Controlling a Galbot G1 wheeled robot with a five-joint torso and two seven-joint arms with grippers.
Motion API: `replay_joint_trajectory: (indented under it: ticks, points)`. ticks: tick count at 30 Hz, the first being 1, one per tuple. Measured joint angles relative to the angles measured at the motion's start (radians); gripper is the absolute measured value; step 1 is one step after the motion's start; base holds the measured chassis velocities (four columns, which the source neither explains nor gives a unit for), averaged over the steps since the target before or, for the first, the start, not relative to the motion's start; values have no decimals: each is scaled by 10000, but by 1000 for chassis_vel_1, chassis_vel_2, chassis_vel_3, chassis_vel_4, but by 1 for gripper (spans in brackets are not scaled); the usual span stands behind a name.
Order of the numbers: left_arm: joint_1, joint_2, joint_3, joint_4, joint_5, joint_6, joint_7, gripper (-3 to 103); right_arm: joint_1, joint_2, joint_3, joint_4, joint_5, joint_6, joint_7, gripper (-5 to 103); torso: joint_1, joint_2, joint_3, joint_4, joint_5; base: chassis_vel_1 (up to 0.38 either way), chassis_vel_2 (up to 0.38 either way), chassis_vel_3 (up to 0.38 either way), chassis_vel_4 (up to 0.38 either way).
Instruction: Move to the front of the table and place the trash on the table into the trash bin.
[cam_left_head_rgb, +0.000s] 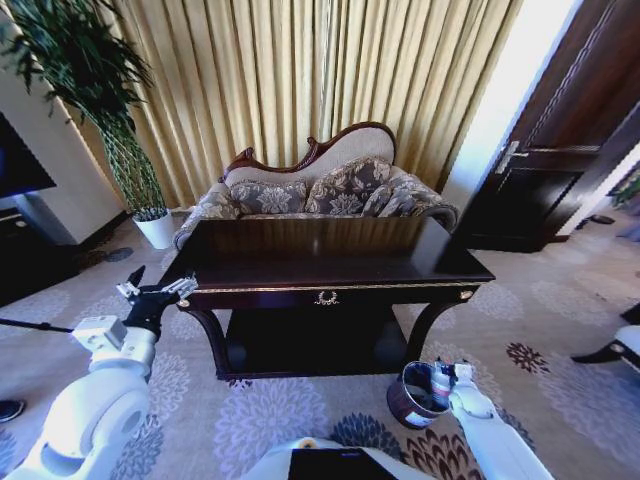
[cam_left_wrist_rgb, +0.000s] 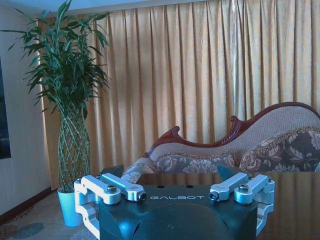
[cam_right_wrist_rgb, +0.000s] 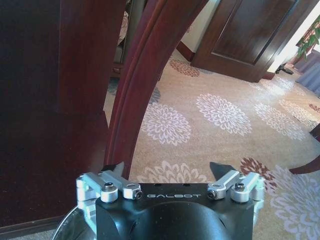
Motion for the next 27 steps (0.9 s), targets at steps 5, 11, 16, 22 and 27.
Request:
replay_joint_trajectory:
  ticks: [5, 11, 16, 22, 27]
  points:
    - [0, -13, 35, 0, 9, -1, -3, 100, -44, -22, 36, 32, 34, -5, 6, 100, 0, 0, 0, 0, 1, 0, 0, 0, 0]
    - [12, -24, 49, 0, 18, -1, -3, 100, -106, -49, 74, 102, 235, -51, 11, 100, 0, 0, 0, 0, 0, 0, 0, 0, 0]
    - [19, -24, 21, 0, 19, -10, -3, 100, -428, -29, 226, 903, 1064, -392, 12, 100, 0, 0, 0, 1, 1, 0, 0, 0, 0]
    - [-31, -42, -39, 0, 5, -21, -3, 100, -1377, -144, 461, 2653, 2767, -252, -418, 100, 0, 0, 0, 0, -1, 0, 0, 0, 0]
    - [-59, -46, -69, 1, -6, -33, 4, 100, -2620, -122, 746, 4465, 3167, 309, -931, 100, 0, 0, 0, -1, 1, 0, 0, 0, 0]
